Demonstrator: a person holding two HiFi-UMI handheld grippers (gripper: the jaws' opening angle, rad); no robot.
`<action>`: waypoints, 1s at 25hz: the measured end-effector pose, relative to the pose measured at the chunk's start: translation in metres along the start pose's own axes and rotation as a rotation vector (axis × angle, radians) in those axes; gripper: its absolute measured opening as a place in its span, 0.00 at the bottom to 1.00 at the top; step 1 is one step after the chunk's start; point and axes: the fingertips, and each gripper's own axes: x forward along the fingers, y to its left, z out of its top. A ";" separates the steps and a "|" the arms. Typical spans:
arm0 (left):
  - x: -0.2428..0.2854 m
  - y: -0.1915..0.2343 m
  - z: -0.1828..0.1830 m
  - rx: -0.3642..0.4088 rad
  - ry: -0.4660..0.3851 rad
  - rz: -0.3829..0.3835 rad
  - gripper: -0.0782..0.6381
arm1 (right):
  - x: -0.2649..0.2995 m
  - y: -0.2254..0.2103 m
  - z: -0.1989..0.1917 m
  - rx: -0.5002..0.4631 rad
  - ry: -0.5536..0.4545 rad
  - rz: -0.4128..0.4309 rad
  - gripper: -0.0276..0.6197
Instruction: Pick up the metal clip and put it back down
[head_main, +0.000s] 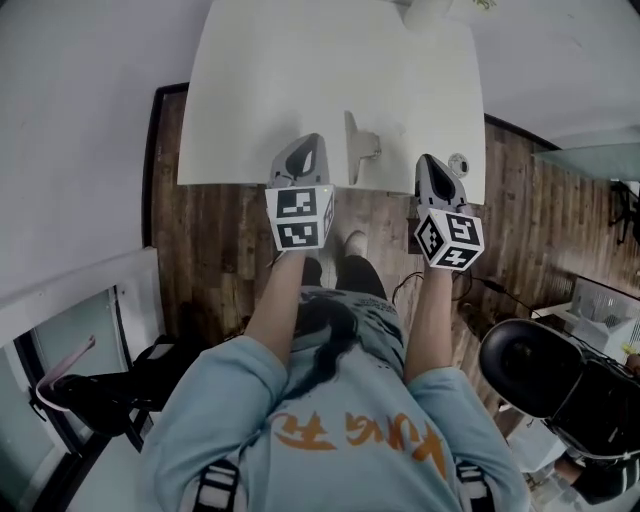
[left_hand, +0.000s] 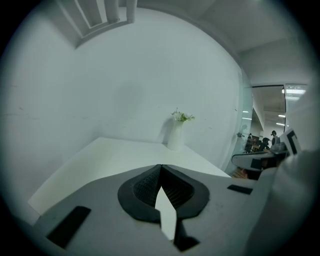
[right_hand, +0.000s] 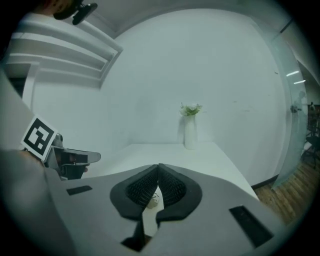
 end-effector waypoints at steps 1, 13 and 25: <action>0.002 -0.003 -0.004 0.006 0.011 0.001 0.14 | 0.005 -0.003 -0.004 0.012 0.010 0.008 0.06; 0.015 0.004 -0.051 -0.044 0.107 0.060 0.14 | 0.067 0.026 -0.057 0.092 0.178 0.165 0.17; 0.021 0.033 -0.083 -0.095 0.168 0.114 0.14 | 0.103 0.042 -0.114 0.210 0.373 0.202 0.26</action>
